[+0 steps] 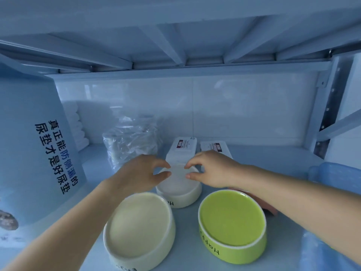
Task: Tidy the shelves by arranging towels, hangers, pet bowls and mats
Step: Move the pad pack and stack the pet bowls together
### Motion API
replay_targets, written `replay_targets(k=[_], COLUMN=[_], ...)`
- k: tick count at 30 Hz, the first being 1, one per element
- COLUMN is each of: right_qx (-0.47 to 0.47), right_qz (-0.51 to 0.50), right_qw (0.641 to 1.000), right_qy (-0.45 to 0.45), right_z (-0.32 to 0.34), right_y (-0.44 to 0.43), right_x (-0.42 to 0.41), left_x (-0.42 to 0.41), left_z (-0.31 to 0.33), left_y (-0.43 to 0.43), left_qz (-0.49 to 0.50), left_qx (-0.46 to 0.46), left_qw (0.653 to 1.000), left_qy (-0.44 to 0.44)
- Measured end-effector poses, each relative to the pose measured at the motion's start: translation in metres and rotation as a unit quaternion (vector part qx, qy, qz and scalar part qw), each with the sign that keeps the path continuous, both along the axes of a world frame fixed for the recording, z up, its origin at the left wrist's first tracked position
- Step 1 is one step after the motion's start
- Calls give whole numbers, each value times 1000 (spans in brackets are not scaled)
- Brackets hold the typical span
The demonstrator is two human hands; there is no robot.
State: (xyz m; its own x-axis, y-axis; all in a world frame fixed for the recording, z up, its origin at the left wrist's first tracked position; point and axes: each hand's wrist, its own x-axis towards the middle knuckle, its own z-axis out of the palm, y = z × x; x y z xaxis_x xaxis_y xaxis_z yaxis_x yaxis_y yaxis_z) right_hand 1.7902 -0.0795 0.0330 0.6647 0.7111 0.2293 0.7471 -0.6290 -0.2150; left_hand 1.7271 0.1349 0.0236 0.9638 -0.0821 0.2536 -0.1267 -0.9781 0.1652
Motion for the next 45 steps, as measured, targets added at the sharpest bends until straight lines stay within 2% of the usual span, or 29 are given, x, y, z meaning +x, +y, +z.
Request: replay_targets(k=[4, 10, 22, 26, 31, 36, 45], right_qx=[-23, -43, -5, 64, 159, 305, 328], right_qz=[8, -1, -42, -59, -64, -91, -117], right_qw=[1000, 999, 999, 995, 984, 947, 937], right_qy=[-13, -25, 13, 45, 45, 45, -6], right_z=[-5, -9, -43, -60, -74, -95, -97], right_y=[7, 20, 39, 43, 51, 61, 63], right_x=[-27, -65, -145, -164, -178, -190, -195], left_x=[-30, -69, -132, -139, -150, -151, -155], left_z=[-4, -10, -46, -63, -83, -87, -88], left_y=[-6, -1, 41, 44, 54, 56, 55], left_qz=[-12, -47, -171, -191, -215, -201, -182], left_qx=[-43, -46, -64, -116, -101, -138, -123], left_qw=[999, 996, 983, 975, 969, 967, 970], left_qy=[-29, -51, 14, 1, -60, -73, -107])
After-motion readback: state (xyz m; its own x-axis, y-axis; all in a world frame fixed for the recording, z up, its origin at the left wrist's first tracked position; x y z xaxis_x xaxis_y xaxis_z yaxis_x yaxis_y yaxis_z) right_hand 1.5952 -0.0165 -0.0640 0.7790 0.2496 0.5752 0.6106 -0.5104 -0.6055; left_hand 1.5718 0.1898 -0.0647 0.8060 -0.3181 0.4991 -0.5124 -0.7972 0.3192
